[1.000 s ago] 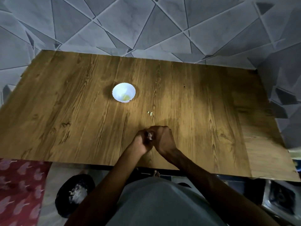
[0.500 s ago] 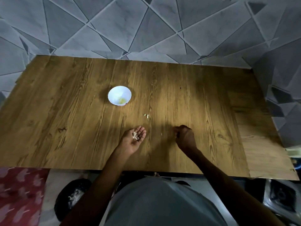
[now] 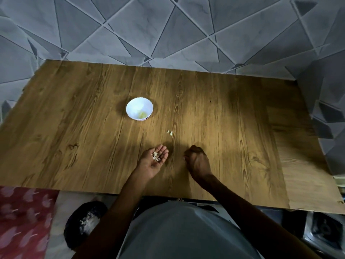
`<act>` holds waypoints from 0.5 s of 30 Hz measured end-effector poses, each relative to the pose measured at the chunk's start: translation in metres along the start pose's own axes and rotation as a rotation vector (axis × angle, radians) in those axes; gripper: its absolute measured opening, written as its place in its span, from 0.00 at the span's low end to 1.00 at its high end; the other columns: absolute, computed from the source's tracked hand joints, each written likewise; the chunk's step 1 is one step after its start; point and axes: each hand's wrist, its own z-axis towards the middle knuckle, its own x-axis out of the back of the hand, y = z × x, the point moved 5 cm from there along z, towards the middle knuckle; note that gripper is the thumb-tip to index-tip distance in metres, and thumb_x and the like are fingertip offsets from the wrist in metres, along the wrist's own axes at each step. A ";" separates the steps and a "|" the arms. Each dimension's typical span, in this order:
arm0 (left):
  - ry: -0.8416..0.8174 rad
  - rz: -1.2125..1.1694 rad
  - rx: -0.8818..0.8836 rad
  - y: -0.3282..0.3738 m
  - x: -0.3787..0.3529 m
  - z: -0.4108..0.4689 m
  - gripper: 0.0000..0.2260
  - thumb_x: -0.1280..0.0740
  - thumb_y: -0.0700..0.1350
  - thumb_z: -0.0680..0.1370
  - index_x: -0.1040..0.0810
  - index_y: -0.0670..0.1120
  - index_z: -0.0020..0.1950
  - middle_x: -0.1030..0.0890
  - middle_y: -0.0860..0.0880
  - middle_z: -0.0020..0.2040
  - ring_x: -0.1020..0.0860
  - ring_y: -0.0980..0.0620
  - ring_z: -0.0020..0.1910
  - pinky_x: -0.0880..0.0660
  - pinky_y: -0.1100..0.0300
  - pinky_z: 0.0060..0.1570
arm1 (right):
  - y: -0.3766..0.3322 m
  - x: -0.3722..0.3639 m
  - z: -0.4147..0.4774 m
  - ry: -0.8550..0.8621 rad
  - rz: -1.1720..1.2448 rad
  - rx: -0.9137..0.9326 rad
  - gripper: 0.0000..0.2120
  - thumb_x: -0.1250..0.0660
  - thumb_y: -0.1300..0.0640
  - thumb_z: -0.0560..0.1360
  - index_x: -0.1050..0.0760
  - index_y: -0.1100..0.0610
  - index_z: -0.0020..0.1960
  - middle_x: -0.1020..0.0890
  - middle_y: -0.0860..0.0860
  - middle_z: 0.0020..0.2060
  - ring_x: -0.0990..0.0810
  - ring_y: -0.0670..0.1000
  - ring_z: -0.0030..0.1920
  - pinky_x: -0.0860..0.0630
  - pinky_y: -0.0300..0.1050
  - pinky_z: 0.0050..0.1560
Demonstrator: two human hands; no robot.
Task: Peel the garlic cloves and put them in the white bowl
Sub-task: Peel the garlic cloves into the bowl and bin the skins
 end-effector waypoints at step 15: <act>0.002 0.009 0.003 -0.010 0.001 -0.004 0.17 0.50 0.43 0.85 0.23 0.38 0.49 0.28 0.40 0.70 0.30 0.45 0.70 0.30 0.56 0.60 | -0.041 -0.015 -0.013 -0.059 -0.347 0.232 0.17 0.20 0.66 0.57 0.18 0.62 0.44 0.18 0.59 0.39 0.19 0.56 0.35 0.22 0.45 0.29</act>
